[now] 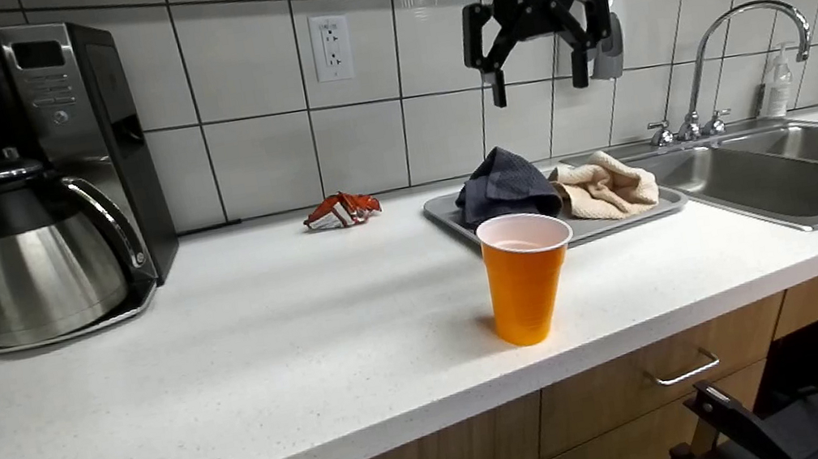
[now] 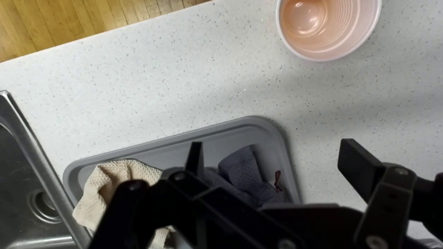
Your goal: Remove the towels from the tray and put them on the counter
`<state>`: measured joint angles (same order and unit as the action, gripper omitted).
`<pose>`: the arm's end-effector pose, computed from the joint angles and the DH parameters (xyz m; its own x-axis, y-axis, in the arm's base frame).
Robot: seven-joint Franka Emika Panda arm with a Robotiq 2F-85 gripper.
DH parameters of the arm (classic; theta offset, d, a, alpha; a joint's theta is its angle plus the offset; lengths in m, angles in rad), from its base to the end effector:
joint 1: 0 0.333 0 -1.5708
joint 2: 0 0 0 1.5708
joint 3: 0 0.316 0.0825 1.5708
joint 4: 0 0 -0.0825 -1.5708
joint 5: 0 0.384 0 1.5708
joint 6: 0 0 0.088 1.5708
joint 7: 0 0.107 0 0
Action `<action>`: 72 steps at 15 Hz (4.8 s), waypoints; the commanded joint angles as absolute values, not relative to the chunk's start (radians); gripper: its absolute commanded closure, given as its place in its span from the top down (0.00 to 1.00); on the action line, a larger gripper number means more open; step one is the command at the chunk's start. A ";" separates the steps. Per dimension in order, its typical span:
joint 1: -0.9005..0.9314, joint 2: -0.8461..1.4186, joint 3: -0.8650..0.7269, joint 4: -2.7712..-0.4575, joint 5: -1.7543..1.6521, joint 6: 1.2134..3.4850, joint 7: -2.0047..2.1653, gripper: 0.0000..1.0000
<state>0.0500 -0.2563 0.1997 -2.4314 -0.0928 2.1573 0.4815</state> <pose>0.4359 0.1078 0.3988 0.9825 -0.1831 0.0342 -0.1860 -0.9747 0.1242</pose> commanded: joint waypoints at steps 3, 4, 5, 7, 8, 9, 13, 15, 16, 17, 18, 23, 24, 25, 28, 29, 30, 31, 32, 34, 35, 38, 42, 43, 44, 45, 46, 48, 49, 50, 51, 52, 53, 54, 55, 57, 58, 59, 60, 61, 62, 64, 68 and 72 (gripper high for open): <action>0.039 -0.206 0.159 -2.424 -0.102 2.212 0.461 1.00; 0.038 -0.188 0.153 -2.417 -0.106 2.224 0.457 1.00; 0.037 -0.171 0.148 -2.410 -0.110 2.232 0.453 1.00; 0.036 -0.130 0.138 -2.395 -0.126 2.258 0.445 1.00; 0.033 -0.099 0.133 -2.380 -0.147 2.274 0.445 1.00; 0.033 -0.076 0.128 -2.368 -0.163 2.283 0.445 1.00; 0.038 0.043 0.099 -2.285 -0.242 2.316 0.448 1.00; 0.045 0.108 0.080 -2.231 -0.269 2.324 0.455 1.00; 0.049 0.143 0.070 -2.198 -0.280 2.324 0.459 1.00; 0.053 0.173 0.059 -2.171 -0.290 2.328 0.464 1.00; 0.058 0.206 0.048 -2.137 -0.299 2.327 0.469 1.00; 0.084 0.350 -0.006 -1.987 -0.293 2.321 0.468 1.00; 0.088 0.376 -0.015 -1.959 -0.289 2.320 0.466 1.00; 0.092 0.399 -0.024 -1.934 -0.284 2.320 0.462 1.00; 0.098 0.450 -0.045 -1.870 -0.273 2.322 0.446 1.00; 0.099 0.464 -0.052 -1.854 -0.273 2.327 0.443 1.00; 0.099 0.476 -0.057 -1.837 -0.270 2.328 0.441 1.00; 0.098 0.488 -0.060 -1.819 -0.266 2.323 0.436 1.00; 0.097 0.500 -0.065 -1.807 -0.266 2.325 0.432 1.00; 0.094 0.521 -0.071 -1.785 -0.261 2.323 0.424 1.00; 0.091 0.531 -0.072 -1.775 -0.255 2.322 0.415 1.00; 0.087 0.560 -0.076 -1.749 -0.241 2.318 0.395 1.00; 0.078 0.602 -0.071 -1.716 -0.206 2.313 0.357 1.00; 0.076 0.612 -0.070 -1.709 -0.195 2.314 0.348 1.00; 0.072 0.624 -0.067 -1.697 -0.181 2.312 0.336 1.00; 0.070 0.634 -0.066 -1.689 -0.169 2.309 0.326 1.00; 0.067 0.645 -0.064 -1.678 -0.156 2.307 0.316 1.00; 0.065 0.670 -0.063 -1.657 -0.135 2.300 0.299 1.00; 0.064 0.681 -0.063 -1.645 -0.126 2.295 0.291 1.00; 0.063 0.693 -0.063 -1.634 -0.117 2.290 0.284 1.00; 0.064 0.704 -0.063 -1.623 -0.111 2.284 0.278 1.00; 0.064 0.714 -0.064 -1.615 -0.107 2.281 0.276 1.00; 0.065 0.722 -0.064 -1.607 -0.105 2.279 0.273 1.00; 0.066 0.729 -0.064 -1.600 -0.102 2.275 0.271 1.00; 0.067 0.736 -0.065 -1.594 -0.100 2.272 0.269 1.00; 0.068 0.744 -0.065 -1.585 -0.096 2.262 0.267 1.00; 0.069 0.745 -0.066 -1.583 -0.095 2.258 0.268 0.82; 0.070 0.744 -0.066 -1.583 -0.096 2.256 0.267 0.74; 0.072 0.740 -0.067 -1.585 -0.097 2.255 0.269 0.66; 0.074 0.738 -0.068 -1.586 -0.099 2.256 0.272 0.58; 0.075 0.735 -0.069 -1.588 -0.100 2.256 0.274 0.51; 0.078 0.727 -0.071 -1.592 -0.101 2.257 0.279 0.35; 0.081 0.712 -0.072 -1.609 -0.100 2.262 0.285 0.05; 0.088 0.686 -0.072 -1.631 -0.103 2.271 0.293 0.03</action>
